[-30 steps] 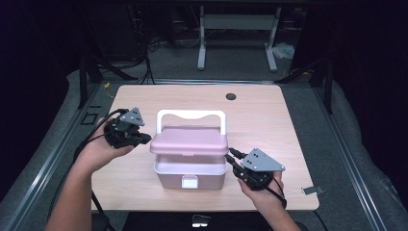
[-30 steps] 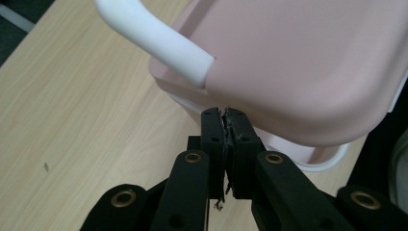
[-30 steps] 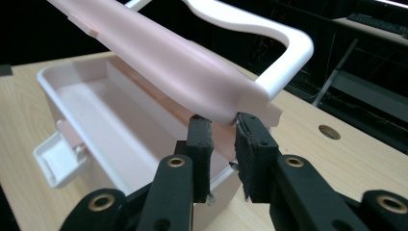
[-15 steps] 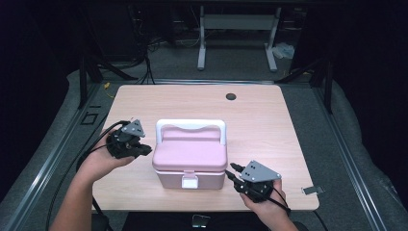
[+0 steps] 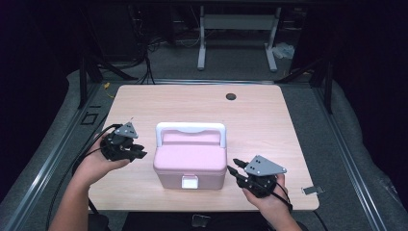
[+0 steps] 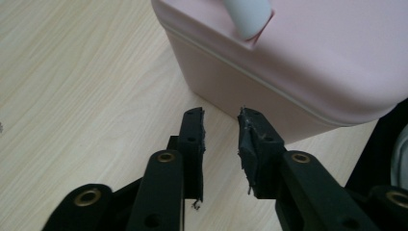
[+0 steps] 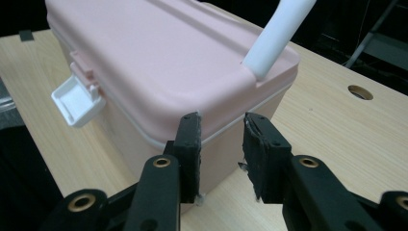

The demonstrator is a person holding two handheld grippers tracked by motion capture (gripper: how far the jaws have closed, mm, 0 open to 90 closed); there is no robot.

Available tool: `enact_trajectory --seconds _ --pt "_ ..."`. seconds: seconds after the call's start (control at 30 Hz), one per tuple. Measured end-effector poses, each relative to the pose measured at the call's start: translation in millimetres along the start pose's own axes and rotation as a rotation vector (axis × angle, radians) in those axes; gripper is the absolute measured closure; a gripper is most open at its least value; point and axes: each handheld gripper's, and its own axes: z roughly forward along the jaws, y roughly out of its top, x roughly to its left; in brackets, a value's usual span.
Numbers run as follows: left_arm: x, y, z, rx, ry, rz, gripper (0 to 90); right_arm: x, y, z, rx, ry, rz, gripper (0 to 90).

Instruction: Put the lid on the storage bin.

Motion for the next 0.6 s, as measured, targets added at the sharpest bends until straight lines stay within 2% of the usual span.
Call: enact_trajectory --seconds 0.13,0.27,0.47,0.6 --pt "3.6 -6.2 4.4 -0.004 0.016 -0.018 62.3 -10.6 4.5 3.6 0.003 -0.019 0.017 66.0" --pt "7.7 -14.3 9.2 -0.005 0.030 -0.028 58.9 -25.9 3.4 12.0 0.009 -0.052 0.047 64.1" --pt "15.2 -32.0 24.5 -0.022 0.044 -0.075 54.5 -48.3 -9.1 27.9 0.041 -0.144 0.050 60.0" --pt "19.7 -43.1 36.4 -0.015 0.045 -0.101 53.8 -57.4 -18.7 35.4 0.060 -0.156 0.075 59.0"
